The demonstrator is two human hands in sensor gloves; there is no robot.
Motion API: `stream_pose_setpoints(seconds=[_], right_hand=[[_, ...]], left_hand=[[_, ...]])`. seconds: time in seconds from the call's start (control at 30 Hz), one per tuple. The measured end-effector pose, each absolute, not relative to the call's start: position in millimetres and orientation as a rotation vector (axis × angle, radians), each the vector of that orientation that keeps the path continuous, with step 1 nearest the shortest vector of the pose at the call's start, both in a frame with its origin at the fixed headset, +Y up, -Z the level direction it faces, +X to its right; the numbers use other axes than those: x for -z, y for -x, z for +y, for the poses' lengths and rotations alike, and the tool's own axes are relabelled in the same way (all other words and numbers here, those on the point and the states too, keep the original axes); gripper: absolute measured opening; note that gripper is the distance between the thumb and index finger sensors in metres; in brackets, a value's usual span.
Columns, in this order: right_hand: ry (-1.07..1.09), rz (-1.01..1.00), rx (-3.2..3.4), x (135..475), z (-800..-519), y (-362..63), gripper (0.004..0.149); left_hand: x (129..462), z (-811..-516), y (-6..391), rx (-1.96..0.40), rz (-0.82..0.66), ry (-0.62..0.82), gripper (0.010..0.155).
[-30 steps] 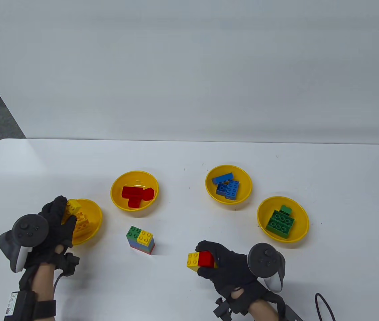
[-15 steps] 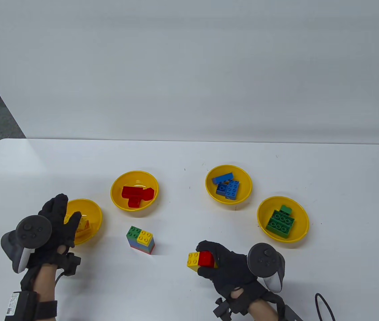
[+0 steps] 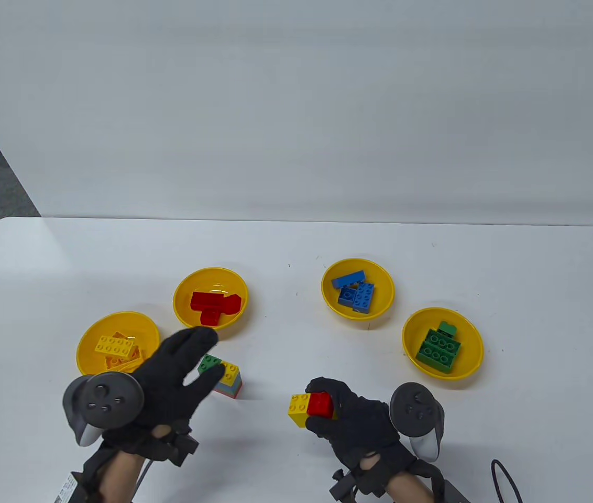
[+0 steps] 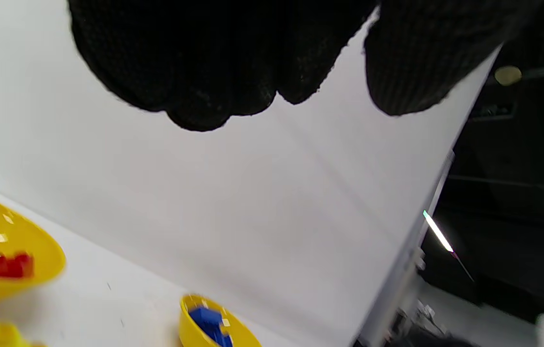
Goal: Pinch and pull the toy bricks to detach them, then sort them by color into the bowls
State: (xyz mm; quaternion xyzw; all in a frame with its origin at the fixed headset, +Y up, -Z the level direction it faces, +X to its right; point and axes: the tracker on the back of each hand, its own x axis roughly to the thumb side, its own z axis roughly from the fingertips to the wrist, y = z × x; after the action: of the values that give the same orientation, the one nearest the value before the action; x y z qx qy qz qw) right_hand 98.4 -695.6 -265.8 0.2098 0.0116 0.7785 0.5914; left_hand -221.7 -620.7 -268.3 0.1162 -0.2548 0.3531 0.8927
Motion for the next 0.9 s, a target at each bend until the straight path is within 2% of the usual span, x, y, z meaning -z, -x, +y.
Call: stream_pose_setpoints(seconds=[0.13, 0.23, 0.33, 0.5, 0.57, 0.7, 0.8, 0.9], right_hand=[[-0.533, 0.047, -1.792, 264, -695, -94, 0.066], [-0.563, 0.057, -1.784, 262, -695, -91, 0.066], [-0.583, 0.070, -1.777, 260, -694, -88, 0.066], [-0.603, 0.085, -1.753, 258, -694, -86, 0.066], [-0.601, 0.100, -1.685, 257, -694, -84, 0.067], [-0.603, 0.100, -1.658, 256, -693, -83, 0.067], [-0.629, 0.128, -1.571, 259, -693, -88, 0.066], [-0.593, 0.153, -1.541, 263, -696, -89, 0.066]], left_hand=[[265, -642, 179, -0.667, -0.626, -0.052, 0.071], [264, -657, 160, -0.569, -0.654, 0.026, 0.075], [265, -666, 151, -0.599, -0.677, 0.082, 0.073], [270, -673, 153, -0.757, -0.720, 0.078, 0.065], [274, -673, 155, -0.874, -0.757, 0.130, 0.063], [278, -677, 157, -0.938, -0.777, 0.185, 0.062], [284, -687, 164, -1.134, -0.780, 0.347, 0.062], [287, -683, 167, -1.111, -0.741, 0.306, 0.063]])
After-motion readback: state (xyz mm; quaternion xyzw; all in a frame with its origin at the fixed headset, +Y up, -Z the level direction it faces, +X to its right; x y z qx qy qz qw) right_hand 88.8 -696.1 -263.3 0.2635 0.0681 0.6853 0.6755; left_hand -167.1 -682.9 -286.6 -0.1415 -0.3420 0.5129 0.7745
